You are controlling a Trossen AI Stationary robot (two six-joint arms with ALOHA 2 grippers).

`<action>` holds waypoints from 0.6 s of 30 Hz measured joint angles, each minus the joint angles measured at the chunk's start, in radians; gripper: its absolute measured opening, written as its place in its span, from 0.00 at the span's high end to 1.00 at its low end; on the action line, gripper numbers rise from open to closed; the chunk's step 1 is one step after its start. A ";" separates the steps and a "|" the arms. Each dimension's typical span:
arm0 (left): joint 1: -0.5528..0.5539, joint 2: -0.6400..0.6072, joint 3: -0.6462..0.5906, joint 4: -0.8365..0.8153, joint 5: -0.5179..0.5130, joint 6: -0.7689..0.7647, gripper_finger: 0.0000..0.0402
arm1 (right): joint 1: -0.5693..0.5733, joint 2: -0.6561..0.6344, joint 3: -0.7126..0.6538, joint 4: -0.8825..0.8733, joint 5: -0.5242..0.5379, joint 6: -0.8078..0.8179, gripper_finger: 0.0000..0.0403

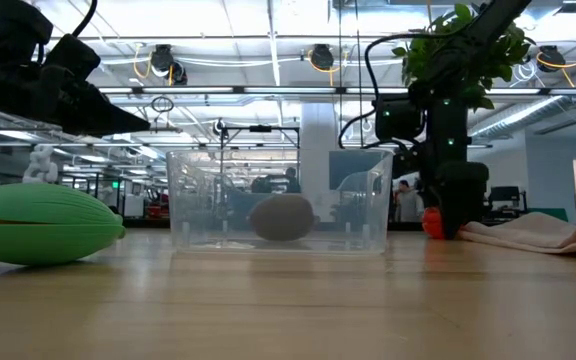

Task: Pick and placing Produce into tupperware
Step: Put the tomato into the transparent bin

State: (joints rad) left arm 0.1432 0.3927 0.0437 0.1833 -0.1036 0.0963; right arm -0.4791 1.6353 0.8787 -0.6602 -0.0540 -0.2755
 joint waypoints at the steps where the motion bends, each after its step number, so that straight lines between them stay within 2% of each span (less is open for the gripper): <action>1: 0.000 0.000 0.000 0.000 0.000 0.000 0.95 | 0.003 0.008 0.000 -0.002 0.001 -0.001 0.40; 7: 0.000 0.000 0.000 0.000 0.000 0.003 0.95 | 0.009 -0.006 -0.001 0.000 0.004 -0.013 0.40; 18: 0.000 0.000 0.000 0.000 0.000 -0.001 0.95 | 0.010 -0.113 -0.005 0.046 0.000 -0.001 0.39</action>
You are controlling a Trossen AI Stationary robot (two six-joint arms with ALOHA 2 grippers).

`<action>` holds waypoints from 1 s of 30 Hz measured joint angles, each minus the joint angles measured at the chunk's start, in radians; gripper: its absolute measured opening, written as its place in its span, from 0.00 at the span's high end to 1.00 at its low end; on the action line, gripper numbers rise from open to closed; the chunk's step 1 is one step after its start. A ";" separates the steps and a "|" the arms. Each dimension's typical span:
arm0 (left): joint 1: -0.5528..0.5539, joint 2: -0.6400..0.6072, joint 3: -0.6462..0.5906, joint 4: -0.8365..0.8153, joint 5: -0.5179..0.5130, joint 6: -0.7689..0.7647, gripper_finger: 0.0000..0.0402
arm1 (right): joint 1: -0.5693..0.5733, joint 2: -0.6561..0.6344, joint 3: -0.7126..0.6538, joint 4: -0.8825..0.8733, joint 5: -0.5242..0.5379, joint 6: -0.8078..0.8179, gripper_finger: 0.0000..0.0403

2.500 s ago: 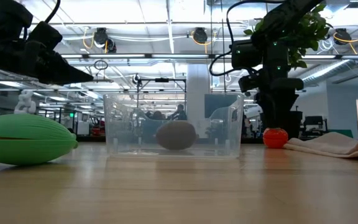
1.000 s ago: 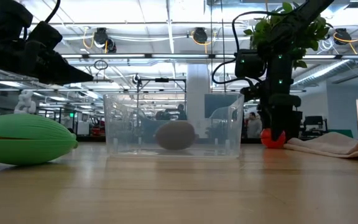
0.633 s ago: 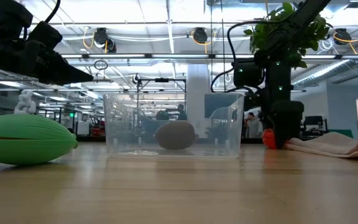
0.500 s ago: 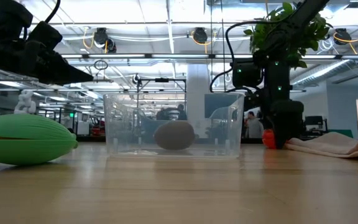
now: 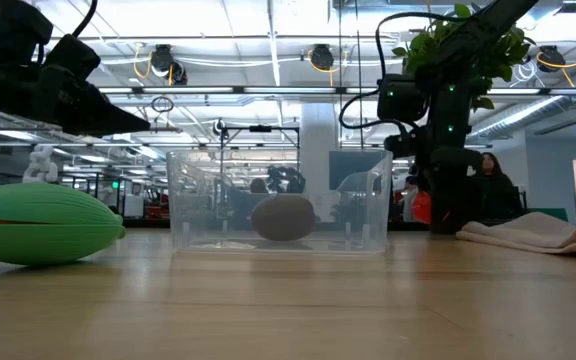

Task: Pick and placing Produce into tupperware
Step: Put the tomato into the transparent bin

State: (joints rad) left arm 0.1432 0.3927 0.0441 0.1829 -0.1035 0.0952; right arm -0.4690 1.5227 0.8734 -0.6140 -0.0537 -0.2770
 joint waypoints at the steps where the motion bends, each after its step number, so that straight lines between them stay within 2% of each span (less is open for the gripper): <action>1: 0.000 0.000 0.000 0.000 0.000 0.000 0.95 | 0.000 -0.004 0.000 0.003 0.000 0.000 0.39; 7: 0.000 0.000 0.000 0.000 0.000 -0.001 0.95 | 0.013 -0.010 0.031 -0.024 -0.004 0.003 0.39; 23: 0.000 0.000 0.000 0.000 0.000 -0.002 0.95 | 0.178 -0.011 0.264 -0.075 -0.008 0.029 0.39; 30: 0.000 0.000 0.000 0.000 0.000 -0.002 0.95 | 0.204 -0.023 0.358 -0.109 -0.014 0.026 0.39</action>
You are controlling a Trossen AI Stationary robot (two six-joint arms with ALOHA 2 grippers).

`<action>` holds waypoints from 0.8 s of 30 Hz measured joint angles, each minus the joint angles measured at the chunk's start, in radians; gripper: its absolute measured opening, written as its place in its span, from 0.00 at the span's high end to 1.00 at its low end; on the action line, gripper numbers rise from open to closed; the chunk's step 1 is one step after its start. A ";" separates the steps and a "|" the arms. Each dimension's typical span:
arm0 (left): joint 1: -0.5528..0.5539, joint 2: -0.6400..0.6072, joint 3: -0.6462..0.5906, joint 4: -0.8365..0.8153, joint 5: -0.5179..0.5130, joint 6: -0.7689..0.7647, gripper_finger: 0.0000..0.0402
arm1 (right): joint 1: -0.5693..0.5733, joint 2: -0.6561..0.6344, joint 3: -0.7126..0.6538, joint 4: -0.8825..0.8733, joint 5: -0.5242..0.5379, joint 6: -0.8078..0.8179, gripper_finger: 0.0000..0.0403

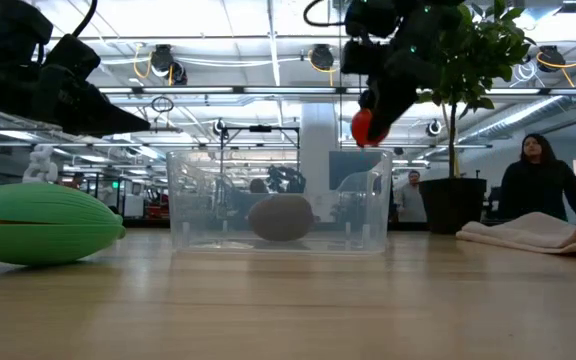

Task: Pick and placing Produce into tupperware
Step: Put the tomato into the transparent bin

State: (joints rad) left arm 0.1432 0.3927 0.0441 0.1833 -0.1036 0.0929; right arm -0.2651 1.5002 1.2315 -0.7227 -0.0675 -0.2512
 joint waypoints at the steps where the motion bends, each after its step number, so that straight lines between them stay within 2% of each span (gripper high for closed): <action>1: 0.000 0.000 0.000 0.000 0.000 0.000 0.95 | -0.001 -0.009 0.006 -0.001 -0.011 0.000 0.39; 24: 0.000 0.000 0.000 0.000 0.000 -0.001 0.95 | -0.022 -0.408 0.015 0.113 -0.015 0.087 0.39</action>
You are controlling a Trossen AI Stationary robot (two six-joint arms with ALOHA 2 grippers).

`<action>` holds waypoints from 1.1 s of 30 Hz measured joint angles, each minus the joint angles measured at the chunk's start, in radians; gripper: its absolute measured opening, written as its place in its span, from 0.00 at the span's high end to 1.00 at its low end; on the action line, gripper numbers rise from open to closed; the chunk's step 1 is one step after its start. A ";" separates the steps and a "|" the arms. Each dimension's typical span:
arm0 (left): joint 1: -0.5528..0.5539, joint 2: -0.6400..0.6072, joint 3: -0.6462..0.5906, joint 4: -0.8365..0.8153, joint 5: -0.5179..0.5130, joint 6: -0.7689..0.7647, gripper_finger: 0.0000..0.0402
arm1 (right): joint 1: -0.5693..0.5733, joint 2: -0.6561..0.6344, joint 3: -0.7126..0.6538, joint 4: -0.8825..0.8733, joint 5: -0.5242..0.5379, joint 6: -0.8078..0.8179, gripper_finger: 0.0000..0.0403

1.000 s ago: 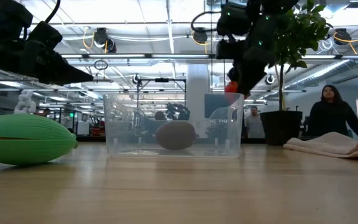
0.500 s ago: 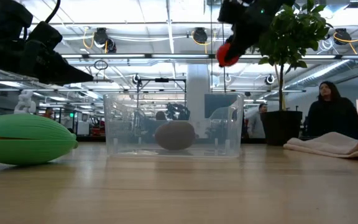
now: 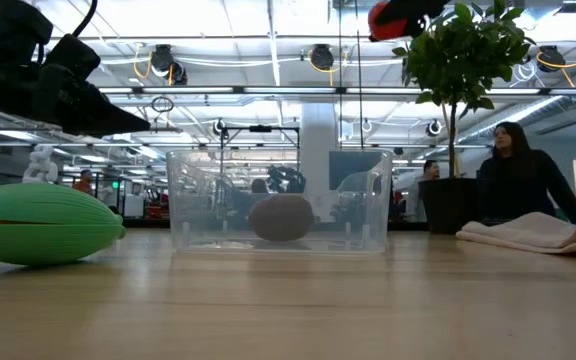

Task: Pick and placing Produce into tupperware
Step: Put the tomato into the transparent bin

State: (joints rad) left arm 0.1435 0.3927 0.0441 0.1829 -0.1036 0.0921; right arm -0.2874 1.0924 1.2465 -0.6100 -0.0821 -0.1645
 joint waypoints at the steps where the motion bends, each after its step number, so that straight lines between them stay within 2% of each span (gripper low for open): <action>1: 0.000 0.000 0.000 0.000 0.000 0.000 0.95 | 0.000 -0.013 0.000 0.002 0.000 0.002 0.39; 17: 0.000 0.000 0.000 0.000 0.000 0.002 0.95 | -0.007 -0.200 0.000 0.007 0.007 0.030 0.39; 28: 0.000 0.000 0.000 0.000 0.000 -0.004 0.95 | -0.008 -0.314 -0.001 -0.063 0.036 0.037 0.39; 33: 0.000 0.000 0.000 0.000 0.000 0.000 0.95 | -0.006 -0.399 -0.057 -0.045 0.035 0.048 0.39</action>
State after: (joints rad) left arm 0.1436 0.3927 0.0441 0.1825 -0.1036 0.0917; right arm -0.2932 0.6930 1.1898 -0.6552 -0.0471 -0.1169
